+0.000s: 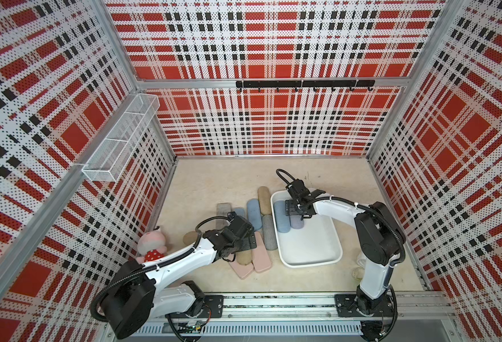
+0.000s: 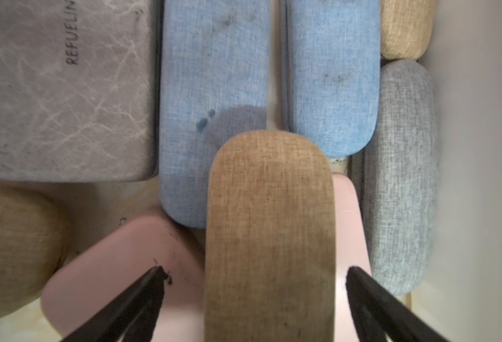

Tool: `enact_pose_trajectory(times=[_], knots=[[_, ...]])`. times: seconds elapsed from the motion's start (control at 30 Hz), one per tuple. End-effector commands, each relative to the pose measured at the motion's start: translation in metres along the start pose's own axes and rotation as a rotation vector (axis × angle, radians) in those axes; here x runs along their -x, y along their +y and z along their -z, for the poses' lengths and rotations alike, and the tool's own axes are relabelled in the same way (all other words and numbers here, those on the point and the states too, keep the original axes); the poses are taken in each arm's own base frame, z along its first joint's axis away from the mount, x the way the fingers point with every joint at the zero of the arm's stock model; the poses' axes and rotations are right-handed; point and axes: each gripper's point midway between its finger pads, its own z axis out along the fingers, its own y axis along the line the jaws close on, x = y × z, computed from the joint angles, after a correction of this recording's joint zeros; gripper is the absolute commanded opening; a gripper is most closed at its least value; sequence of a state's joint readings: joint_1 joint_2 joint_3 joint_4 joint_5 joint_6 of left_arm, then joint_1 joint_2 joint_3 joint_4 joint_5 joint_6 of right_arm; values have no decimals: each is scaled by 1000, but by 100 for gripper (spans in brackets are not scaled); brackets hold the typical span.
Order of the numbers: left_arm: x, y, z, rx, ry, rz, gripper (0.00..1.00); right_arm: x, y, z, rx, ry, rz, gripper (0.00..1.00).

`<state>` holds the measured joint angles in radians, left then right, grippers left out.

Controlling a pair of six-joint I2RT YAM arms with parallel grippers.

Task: Put the glasses cases into the storage boxes
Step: Place the glasses case in the storage box, then adjust the storage box at the center of the board.

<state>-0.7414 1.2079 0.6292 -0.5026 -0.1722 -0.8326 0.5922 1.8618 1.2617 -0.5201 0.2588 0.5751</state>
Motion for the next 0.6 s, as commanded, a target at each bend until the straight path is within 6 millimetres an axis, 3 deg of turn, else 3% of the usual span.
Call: enact_pose_trajectory(times=[0.0, 0.1, 0.2, 0.37, 0.57], knots=[[0, -10, 2, -18, 7, -9, 99, 23, -10, 38, -24, -76, -47, 86], [-3, -10, 0, -13, 16, -22, 100, 22, -32, 62, -82, -112, -97, 88], [-3, -10, -1, -4, 17, -29, 98, 6, -58, 77, -167, -108, -118, 90], [6, -9, 0, 16, -17, -30, 95, -35, -92, 76, -276, -15, -137, 88], [13, -13, -3, 30, -27, -39, 90, -73, -113, 78, -307, 39, -227, 75]])
